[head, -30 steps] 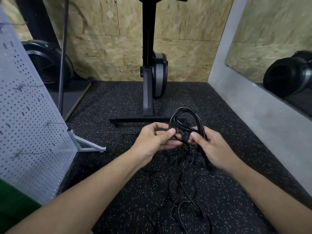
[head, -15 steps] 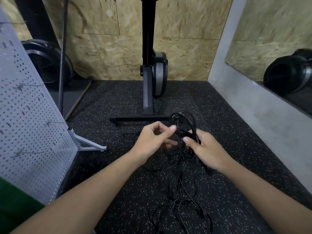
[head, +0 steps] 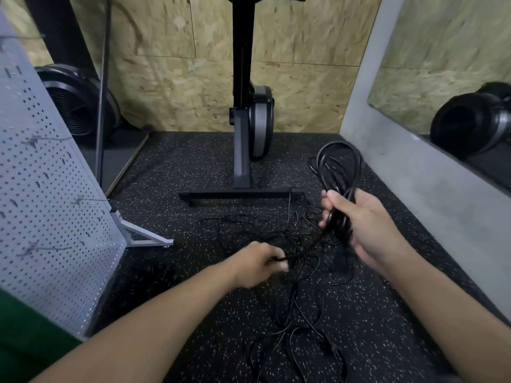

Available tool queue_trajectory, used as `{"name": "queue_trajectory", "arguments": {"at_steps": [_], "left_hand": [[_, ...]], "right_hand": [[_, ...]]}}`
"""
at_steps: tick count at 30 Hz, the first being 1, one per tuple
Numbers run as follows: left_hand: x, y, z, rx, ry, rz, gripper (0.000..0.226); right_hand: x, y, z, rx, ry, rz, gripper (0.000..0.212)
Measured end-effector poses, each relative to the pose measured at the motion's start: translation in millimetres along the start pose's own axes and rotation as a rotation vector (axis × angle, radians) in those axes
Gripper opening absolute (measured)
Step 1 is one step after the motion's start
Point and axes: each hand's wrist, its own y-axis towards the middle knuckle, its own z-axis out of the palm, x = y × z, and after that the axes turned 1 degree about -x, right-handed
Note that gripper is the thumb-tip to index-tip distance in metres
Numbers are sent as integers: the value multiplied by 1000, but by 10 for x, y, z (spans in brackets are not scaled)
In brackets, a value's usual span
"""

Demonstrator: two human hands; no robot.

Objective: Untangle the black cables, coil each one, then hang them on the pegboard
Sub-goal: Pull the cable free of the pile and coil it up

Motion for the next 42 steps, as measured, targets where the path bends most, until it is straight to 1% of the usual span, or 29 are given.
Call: {"name": "queue_trajectory", "arguments": {"at_steps": [1,2,3,4,6,9,11,12,13,15,17,19,20,21,22,23,25,27,29,31,33,35,37,39,40,41,42], "left_hand": [[7,-9,-77,-11,6,-23,22],[-22,-29,-149,-28,16,-22,23],[-87,-58,-210,-50,25,-1,24],[-177,-90,-260,-81,25,35,24],[-408,-158,-365,-196,12,135,21],[-714,-250,-548,-494,9,304,13],[-797,-302,-652,-638,7,383,7],[-806,-317,-683,-673,-18,386,9],[-795,-317,-703,-689,-49,372,11],[-746,-302,-699,-709,-94,331,16],[-716,-290,-673,-714,-129,300,21],[-696,-282,-653,-742,-112,295,24],[-681,-281,-650,-771,-90,288,26],[-662,-278,-650,-797,-71,271,29],[-645,-276,-649,-808,-61,248,32],[-624,-266,-648,-806,-53,222,34],[-600,-244,-630,-788,-27,190,37],[-601,-238,-597,-797,42,225,34],[-622,-246,-575,-811,109,271,33],[-622,-230,-563,-808,180,265,35],[-611,-210,-555,-783,212,229,39],[-602,-204,-557,-745,140,225,39],[-551,-202,-571,-684,-36,208,35],[-395,-186,-595,-525,-261,123,29],[-296,-181,-591,-423,-331,70,26],[-205,-178,-561,-335,-342,19,23],[-131,-176,-501,-282,-318,-23,21]], "right_hand": [[-71,46,-92,-59,-282,-50,17],[-151,83,-167,-76,-545,-81,17],[-237,116,-220,-69,-736,-78,17],[-299,135,-240,-50,-838,-57,17],[-367,167,-246,-5,-932,-19,19],[-342,160,-175,68,-956,-49,24],[-293,97,-70,160,-924,-101,27],[-272,63,-28,212,-880,-105,33],[-241,23,9,267,-827,-84,43],[-205,-46,67,376,-689,36,63],[-186,-66,78,410,-533,141,74],[-183,-75,42,413,-409,199,89],[-133,-95,48,421,-405,216,90],[-82,-109,69,438,-451,226,80],[-52,-129,98,451,-503,234,64],[-50,-140,121,444,-555,235,53],[-61,-140,109,422,-592,222,53],[-80,-122,116,477,-542,215,51],[-137,-86,76,524,-560,157,45],[-191,-52,32,550,-572,147,40],[-227,-26,-1,565,-518,165,35],[-242,0,-30,537,-440,191,24],[-249,42,-74,492,-364,189,21],[-228,66,-113,444,-302,155,22],[-223,75,-126,411,-262,145,24],[-225,84,-136,378,-213,145,25],[-231,89,-140,351,-162,154,25]]}}
